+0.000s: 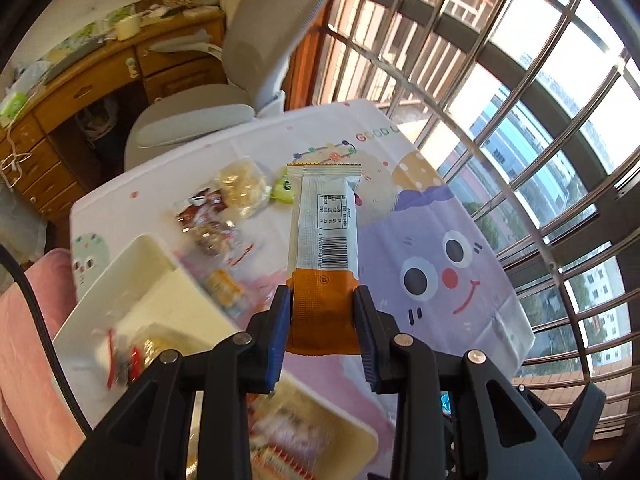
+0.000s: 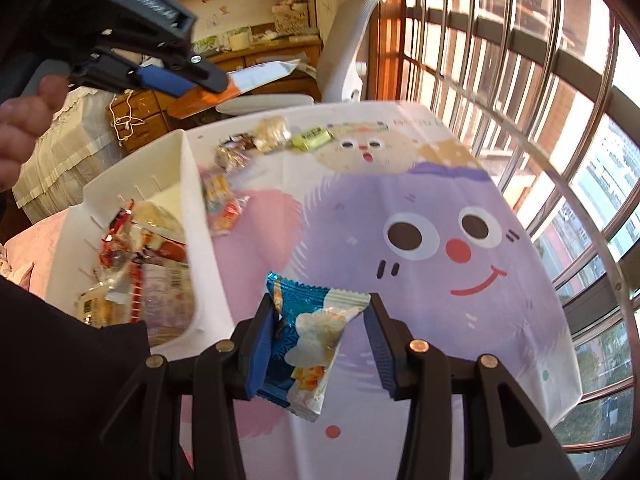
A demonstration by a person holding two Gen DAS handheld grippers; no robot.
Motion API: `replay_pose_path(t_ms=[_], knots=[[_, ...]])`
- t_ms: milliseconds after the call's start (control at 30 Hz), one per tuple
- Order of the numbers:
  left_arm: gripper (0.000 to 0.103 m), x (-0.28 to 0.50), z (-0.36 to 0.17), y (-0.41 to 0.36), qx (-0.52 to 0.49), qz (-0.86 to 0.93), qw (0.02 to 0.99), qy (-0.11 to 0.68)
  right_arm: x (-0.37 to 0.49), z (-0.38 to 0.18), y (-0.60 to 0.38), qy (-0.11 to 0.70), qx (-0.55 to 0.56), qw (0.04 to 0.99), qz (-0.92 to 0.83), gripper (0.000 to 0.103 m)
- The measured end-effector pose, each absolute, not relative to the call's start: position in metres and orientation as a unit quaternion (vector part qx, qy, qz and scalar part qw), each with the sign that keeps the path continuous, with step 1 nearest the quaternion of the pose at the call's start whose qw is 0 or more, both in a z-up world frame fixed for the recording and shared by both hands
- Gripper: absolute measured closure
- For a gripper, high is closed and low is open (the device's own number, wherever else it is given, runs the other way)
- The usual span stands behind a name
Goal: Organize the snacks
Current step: 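Carry the orange bar and blue wrapper over the tray with both grippers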
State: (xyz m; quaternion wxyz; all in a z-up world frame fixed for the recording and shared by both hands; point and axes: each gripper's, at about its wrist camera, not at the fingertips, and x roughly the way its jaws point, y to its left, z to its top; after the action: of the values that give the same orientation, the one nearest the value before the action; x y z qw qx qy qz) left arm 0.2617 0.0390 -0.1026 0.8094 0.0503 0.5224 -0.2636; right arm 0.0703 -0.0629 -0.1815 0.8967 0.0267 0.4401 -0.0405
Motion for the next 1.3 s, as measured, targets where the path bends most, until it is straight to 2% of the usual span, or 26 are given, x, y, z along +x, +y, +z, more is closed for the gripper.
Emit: replay_pose_path(t_ms=[500,933,1300], knots=[[0.073,0.189,-0.067,0.174,-0.016,-0.219,0.846,0.486,0.044,-0.142,0.014,0.395,-0.024,0.918,0.0,0.059],[0.073,0.146,-0.092,0.247,-0.048,-0.186,0.847,0.495,0.049,-0.133,0.068,0.389,-0.047,0.919,0.048,0.059],[0.073,0.139,-0.134,0.26,-0.06,-0.173,0.819,0.544,0.079,-0.13,0.095,0.4,-0.028,0.912,0.084,0.059]])
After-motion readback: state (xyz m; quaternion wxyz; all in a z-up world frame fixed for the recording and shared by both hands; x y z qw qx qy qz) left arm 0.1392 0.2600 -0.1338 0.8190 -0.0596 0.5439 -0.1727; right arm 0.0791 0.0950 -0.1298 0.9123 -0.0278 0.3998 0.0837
